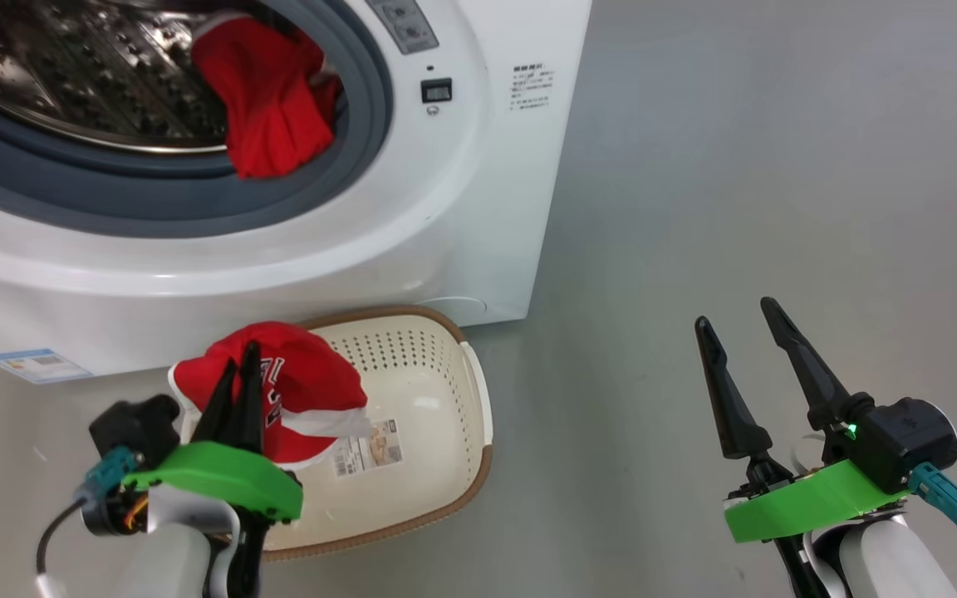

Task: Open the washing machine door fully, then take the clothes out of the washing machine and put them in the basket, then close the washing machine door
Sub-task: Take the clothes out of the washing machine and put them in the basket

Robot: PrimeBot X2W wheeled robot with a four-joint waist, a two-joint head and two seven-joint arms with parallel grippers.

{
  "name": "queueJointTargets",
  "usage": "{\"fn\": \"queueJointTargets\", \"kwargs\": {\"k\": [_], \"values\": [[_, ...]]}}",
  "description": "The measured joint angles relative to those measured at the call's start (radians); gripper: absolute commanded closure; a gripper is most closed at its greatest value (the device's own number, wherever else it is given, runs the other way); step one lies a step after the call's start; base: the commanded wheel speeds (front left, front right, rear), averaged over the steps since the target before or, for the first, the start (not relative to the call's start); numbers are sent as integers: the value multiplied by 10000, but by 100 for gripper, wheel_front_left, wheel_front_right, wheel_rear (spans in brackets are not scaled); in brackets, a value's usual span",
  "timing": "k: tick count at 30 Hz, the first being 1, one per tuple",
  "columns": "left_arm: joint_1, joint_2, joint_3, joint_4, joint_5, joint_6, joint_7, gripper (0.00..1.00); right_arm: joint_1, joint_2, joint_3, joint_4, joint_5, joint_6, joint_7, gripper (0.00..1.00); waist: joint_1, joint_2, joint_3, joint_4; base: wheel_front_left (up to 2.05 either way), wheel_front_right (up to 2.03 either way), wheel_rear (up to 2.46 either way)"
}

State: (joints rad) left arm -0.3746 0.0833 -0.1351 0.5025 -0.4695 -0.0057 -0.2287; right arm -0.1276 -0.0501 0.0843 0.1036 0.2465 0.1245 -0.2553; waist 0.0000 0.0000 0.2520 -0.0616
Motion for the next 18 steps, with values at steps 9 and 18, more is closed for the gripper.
{"fn": "queueJointTargets", "kwargs": {"k": [9, 18], "values": [[-1445, -46, -35, 2732, -226, -316, 23, 100, -177, 0, 54, -38, 0, 0, 0, 0, 0, 0, 571, -231, 0, 0, 0], [-2854, -25, 23, 5091, -222, -495, -119, 100, -516, 0, 219, -311, 0, 0, 0, 0, 0, 0, 1321, -463, 0, 0, 0]]}}
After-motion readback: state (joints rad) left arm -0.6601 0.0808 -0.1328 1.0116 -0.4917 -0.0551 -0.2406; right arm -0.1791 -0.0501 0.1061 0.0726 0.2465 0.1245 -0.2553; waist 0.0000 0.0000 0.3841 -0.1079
